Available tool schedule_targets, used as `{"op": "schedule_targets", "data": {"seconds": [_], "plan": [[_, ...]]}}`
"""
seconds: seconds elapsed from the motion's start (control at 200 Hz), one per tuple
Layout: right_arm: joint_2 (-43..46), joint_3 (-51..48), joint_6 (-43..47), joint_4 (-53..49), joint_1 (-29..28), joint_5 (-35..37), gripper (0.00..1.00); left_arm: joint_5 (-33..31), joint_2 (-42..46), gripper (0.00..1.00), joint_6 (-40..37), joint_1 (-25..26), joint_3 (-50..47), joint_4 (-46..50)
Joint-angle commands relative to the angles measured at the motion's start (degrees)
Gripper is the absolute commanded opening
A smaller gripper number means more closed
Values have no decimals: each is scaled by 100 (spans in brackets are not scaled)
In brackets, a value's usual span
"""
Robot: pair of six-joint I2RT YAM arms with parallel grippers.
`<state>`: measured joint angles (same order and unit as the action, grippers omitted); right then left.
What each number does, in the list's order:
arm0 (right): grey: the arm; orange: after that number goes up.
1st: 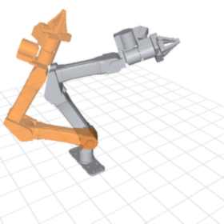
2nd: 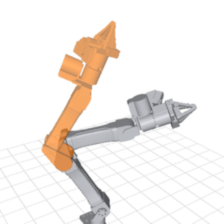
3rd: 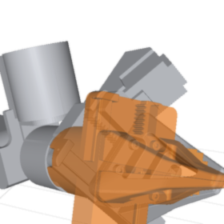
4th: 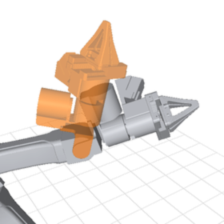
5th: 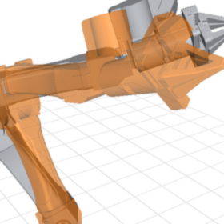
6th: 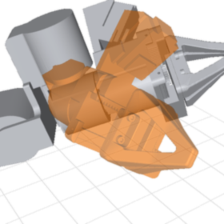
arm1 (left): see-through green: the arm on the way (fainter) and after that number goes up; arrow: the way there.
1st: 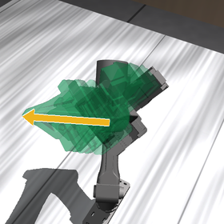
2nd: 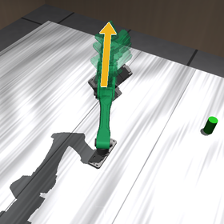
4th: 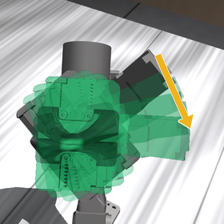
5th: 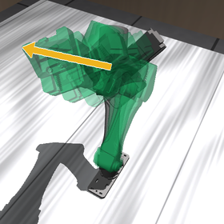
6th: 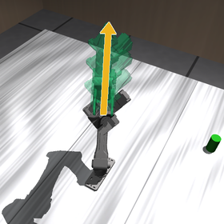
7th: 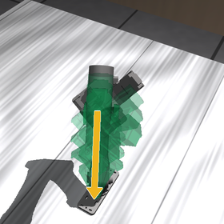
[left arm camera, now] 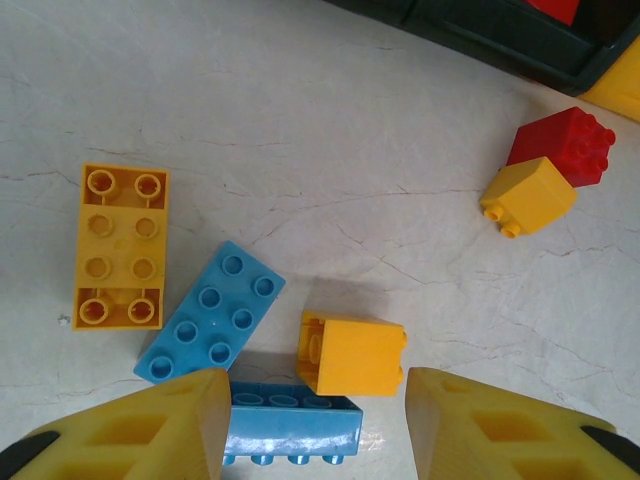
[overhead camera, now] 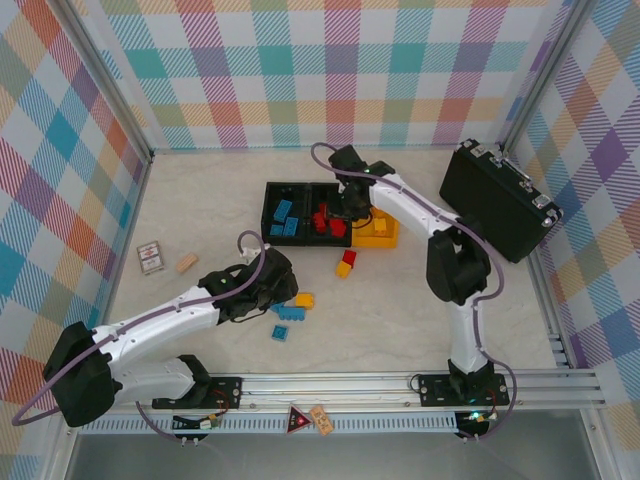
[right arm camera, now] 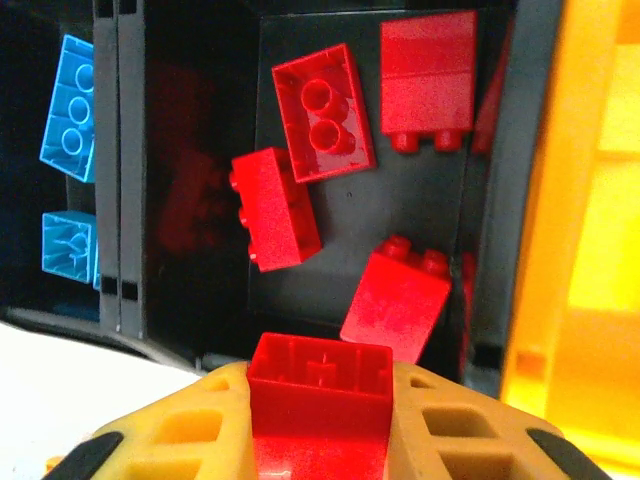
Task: Sort the legos into containers by color
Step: Place the lego in the container.
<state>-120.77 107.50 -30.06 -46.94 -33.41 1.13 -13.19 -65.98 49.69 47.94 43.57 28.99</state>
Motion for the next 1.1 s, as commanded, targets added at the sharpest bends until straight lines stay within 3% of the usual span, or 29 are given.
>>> {"op": "schedule_targets", "data": {"seconds": [0.0,0.245,0.35,0.675,1.095], "plan": [[-382,525,167,-433,-39,94,28,-124,105,49,85,49,-83,168],[-940,1201,169,-650,-34,169,30,-131,76,49,120,57,-112,201],[-1048,1403,157,-760,-34,163,40,-153,82,49,115,49,-123,206],[-623,1511,222,-806,-43,213,45,-131,-85,49,73,49,-69,123],[933,-176,192,-71,-140,-5,47,-201,-156,50,58,55,72,135]]}}
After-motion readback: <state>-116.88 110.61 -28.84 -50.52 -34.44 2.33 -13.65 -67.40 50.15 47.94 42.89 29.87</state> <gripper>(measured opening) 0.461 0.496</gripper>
